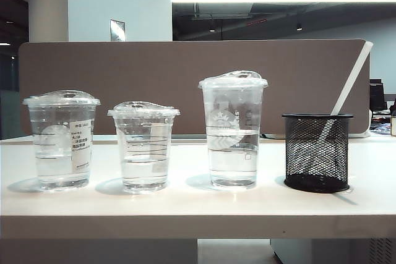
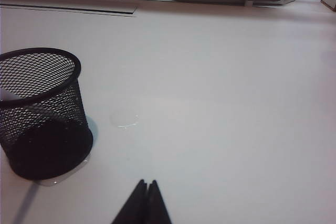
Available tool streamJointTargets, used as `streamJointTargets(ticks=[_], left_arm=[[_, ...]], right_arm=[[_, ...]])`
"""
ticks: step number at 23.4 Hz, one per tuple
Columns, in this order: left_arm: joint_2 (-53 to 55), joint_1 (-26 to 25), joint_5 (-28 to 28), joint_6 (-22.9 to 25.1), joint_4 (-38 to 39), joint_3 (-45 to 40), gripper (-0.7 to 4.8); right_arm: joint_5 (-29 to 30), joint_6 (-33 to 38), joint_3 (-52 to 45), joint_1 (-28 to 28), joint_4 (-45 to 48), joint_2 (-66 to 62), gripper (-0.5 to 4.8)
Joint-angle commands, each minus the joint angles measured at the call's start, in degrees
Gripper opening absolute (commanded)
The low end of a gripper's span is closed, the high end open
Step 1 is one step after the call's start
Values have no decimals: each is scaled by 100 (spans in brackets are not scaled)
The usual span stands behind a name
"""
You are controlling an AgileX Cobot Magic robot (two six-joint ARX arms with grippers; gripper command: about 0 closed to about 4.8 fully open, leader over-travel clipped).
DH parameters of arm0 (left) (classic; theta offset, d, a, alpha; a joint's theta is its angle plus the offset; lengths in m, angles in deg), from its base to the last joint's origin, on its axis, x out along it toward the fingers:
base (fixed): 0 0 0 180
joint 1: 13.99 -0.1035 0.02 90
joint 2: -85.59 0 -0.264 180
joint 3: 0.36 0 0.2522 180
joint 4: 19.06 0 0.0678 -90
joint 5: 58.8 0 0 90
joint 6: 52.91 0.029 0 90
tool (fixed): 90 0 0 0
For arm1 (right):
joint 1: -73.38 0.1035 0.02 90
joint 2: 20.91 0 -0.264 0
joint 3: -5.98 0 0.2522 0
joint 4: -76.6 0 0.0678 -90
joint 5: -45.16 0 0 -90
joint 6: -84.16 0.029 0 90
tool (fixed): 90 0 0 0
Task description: Pick up the straw and insert it into the small coffee cup.
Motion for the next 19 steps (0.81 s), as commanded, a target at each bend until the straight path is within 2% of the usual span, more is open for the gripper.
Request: streamJointTargets(ticks=[1, 14, 16, 19], left_arm=[[4, -13, 4, 20, 55, 9, 22], [4, -13, 4, 20, 103, 22, 21], [28, -13, 7, 20, 372, 149, 22], [177, -13, 4, 22, 1176, 590, 22]], right_arm=[[4, 11, -26, 2, 76, 7, -8], [4, 11, -26, 2, 76, 7, -8], [4, 11, -26, 2, 76, 7, -8], [4, 9, -26, 2, 76, 7, -8]])
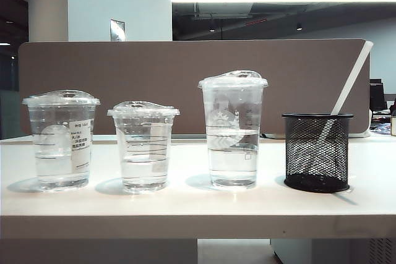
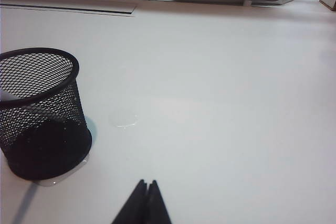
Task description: Pick up the straw and insert it into the small coffee cup.
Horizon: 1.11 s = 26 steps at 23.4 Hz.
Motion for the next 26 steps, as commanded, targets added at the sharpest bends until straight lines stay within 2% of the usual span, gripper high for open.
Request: streamJointTargets(ticks=[1, 5, 9, 11, 12, 13, 14, 18, 24, 26], left_arm=[[243, -13, 2, 20, 1215, 715, 22], [691, -13, 2, 20, 2256, 1781, 22], [940, -13, 0, 20, 1987, 2664, 22], [999, -7, 33, -77, 2184, 3250, 22], [1019, -7, 319, -431, 2540, 3786, 22], [1019, -4, 542, -586, 2761, 4046, 22], [1016, 17, 1073, -581, 3357, 4625, 21], [1008, 166, 2092, -79, 4830, 5910, 21], [1008, 153, 2557, -208, 6653, 7202, 22], [1005, 153, 2581, -195, 6732, 7265, 22]], right_arm=[[4, 11, -26, 2, 79, 7, -8], [4, 11, -26, 2, 76, 7, -8], [4, 11, -26, 2, 76, 7, -8], [4, 11, -26, 2, 76, 7, -8], [4, 11, -26, 2, 76, 7, -8], [2, 11, -26, 2, 76, 7, -8], [4, 11, -26, 2, 76, 7, -8], [4, 9, -26, 2, 76, 7, -8], [4, 9, -26, 2, 76, 7, -8], [4, 11, -26, 2, 76, 7, -8]])
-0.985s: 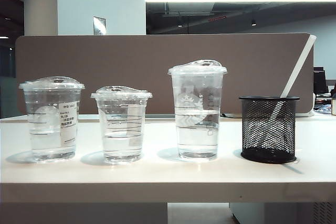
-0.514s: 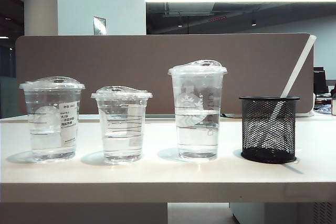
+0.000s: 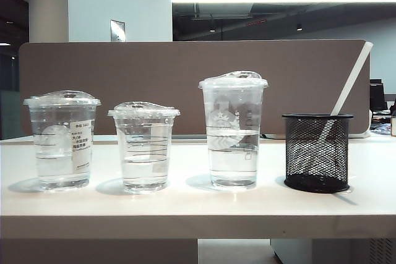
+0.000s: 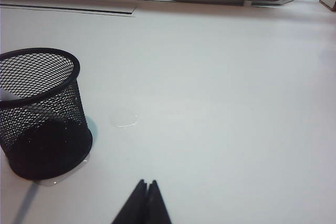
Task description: Pick up the straw and insert it into the small coffee cup.
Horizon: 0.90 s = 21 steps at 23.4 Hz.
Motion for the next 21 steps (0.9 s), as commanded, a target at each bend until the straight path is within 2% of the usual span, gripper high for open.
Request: streamJointTargets(ticks=[1, 6, 13, 21], left_arm=[[15, -15, 81, 2, 190, 68, 22], [15, -13, 72, 28, 192, 66, 22], [15, -9, 122, 647, 205, 52, 22], [15, -9, 280, 675, 205, 55, 22]], right_arm=[[4, 9, -26, 2, 76, 7, -8], [4, 9, -26, 2, 76, 7, -8], [2, 11, -26, 0, 76, 7, -8], [17, 11, -26, 2, 79, 7, -8]])
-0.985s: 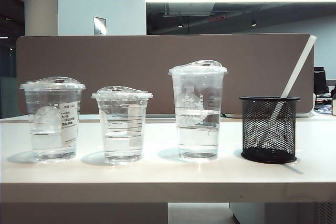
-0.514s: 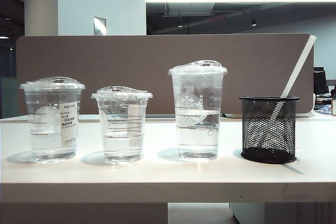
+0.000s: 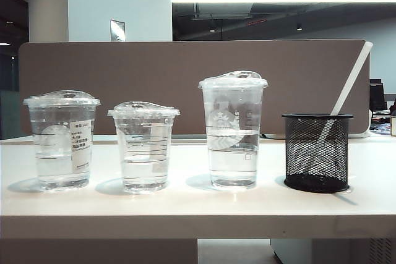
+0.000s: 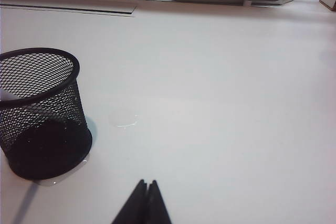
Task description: Pick up the straw and insert it into the small coffee cup.
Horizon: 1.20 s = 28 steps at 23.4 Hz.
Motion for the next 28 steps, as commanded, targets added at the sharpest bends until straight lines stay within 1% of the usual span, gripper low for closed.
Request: streamJointTargets(ticks=[1, 3, 5, 6, 7, 8, 9, 10, 11, 12, 13, 14, 15, 16, 18, 19, 20, 21, 22, 23, 24, 25, 26, 27, 28], left_arm=[[13, -7, 199, 87, 20, 2, 22], [20, -9, 234, 275, 20, 2, 22], [20, -9, 227, 280, 20, 2, 22], [20, -7, 227, 278, 20, 2, 22], [20, -7, 225, 280, 20, 2, 21], [20, -9, 219, 280, 20, 2, 22], [20, -9, 208, 278, 20, 2, 22], [20, -9, 210, 278, 20, 2, 22], [20, -11, 212, 275, 4, 2, 22], [20, -13, 212, 275, -33, 2, 22], [20, -13, 212, 275, -101, 2, 22], [20, -13, 212, 275, -118, 2, 22], [20, -13, 212, 273, -142, 2, 22], [20, -13, 210, 273, -177, 2, 22], [20, -13, 201, 275, -262, 2, 22], [20, -13, 188, 275, -293, 2, 22], [20, -13, 188, 275, -321, 2, 22], [20, -13, 186, 278, -363, 0, 22], [20, -11, 181, 278, -376, 0, 21], [20, -11, 125, 275, -378, 0, 21], [20, -13, 74, 275, -378, 0, 21], [20, -13, 61, 275, -367, 0, 22], [20, -13, 59, 275, -356, 0, 22], [20, -13, 59, 275, -352, -2, 22], [20, -13, 59, 275, -348, -2, 22]], right_arm=[[-39, 13, -26, 4, 81, 7, -8], [46, 55, -24, 17, 111, 7, -8], [142, 179, -20, 15, 120, 7, -8], [142, 490, -4, 17, 116, 7, -8], [136, 1128, 116, 15, 120, 7, -9], [125, 1521, 243, 15, 83, 7, -9], [-26, 1958, 684, 2, -164, 7, -9], [-166, 1943, 999, 7, -372, 7, -9], [-431, 1709, 1545, 11, -699, 4, -9], [-516, 1314, 1888, 11, -841, -9, -9], [-531, 551, 2452, 2, -1064, -26, -9], [-553, 94, 2793, 2, -1182, -98, -9], [-780, -522, 3364, 4, -1475, -282, -9], [-975, -841, 3727, 2, -1690, -476, -9], [-1617, -1464, 4677, 2, -2282, -1261, -9], [-1902, -1746, 5261, 2, -2636, -1937, -9], [-1971, -1934, 5624, 2, -2865, -2402, -8], [-1965, -2184, 6203, 2, -3191, -3161, -8], [-1965, -2253, 6531, 2, -3307, -3637, -8], [-1928, -2312, 6975, 26, -3300, -4347, -8], [-1869, -2310, 7200, 22, -3200, -4754, -8], [-1670, -2302, 7436, -55, -2872, -5416, -8], [-1390, -2269, 7525, -146, -2658, -5796, -8], [-743, -2026, 7547, -330, -2275, -6352, -8], [-302, -1766, 7534, -452, -2105, -6669, -8]])
